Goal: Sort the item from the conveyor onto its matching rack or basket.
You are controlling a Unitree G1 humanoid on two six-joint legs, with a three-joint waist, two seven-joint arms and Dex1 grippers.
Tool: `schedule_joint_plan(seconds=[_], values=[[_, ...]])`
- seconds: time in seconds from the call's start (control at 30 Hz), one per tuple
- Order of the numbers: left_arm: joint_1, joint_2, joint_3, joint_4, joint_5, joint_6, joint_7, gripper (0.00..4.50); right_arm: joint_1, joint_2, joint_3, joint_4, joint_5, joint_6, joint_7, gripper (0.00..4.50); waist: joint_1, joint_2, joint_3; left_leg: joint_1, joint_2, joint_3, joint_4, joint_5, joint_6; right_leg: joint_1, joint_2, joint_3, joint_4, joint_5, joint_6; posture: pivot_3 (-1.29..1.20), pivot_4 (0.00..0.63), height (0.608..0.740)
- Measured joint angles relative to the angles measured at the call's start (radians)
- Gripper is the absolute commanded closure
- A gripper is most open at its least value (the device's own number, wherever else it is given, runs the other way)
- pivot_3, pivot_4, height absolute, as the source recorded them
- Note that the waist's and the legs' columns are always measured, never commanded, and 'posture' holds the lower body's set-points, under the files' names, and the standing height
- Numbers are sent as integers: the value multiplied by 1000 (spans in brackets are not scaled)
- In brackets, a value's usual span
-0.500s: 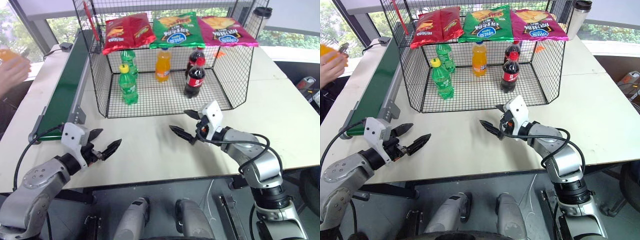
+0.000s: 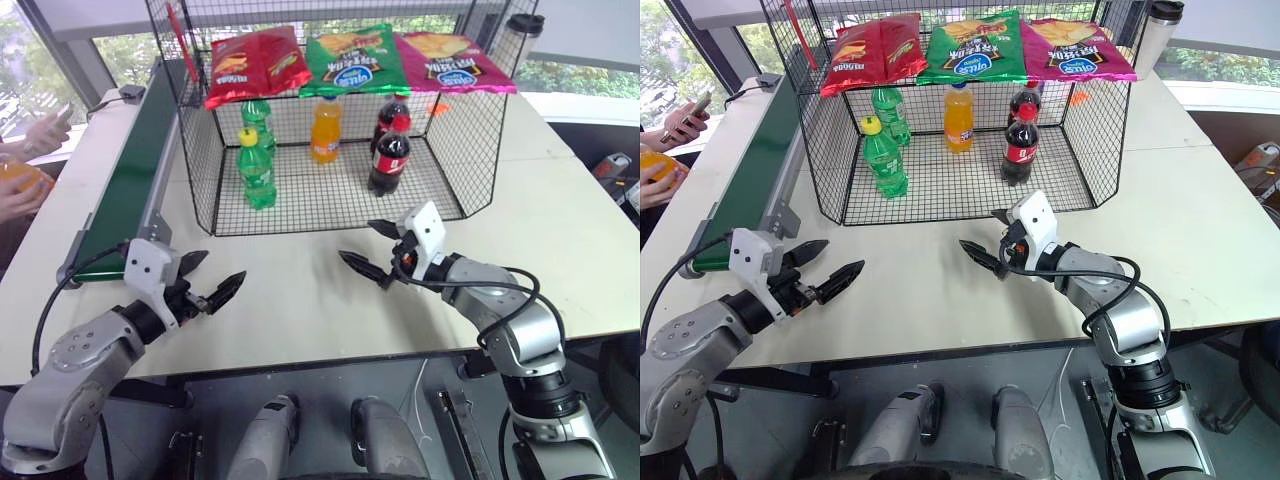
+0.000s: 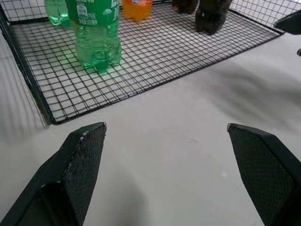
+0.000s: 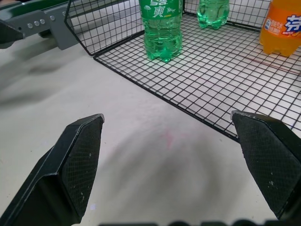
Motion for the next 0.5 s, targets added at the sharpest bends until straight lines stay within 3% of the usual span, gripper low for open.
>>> schedule_joint_plan(seconds=[0.5], values=[[-28, -9, -30, -3, 15, 17, 40, 206, 3, -2, 0, -5, 4, 4, -3, 0, 1, 0, 0, 0, 0, 0, 0, 1, 2, 0, 0, 0, 0, 0, 0, 0, 150, 739]])
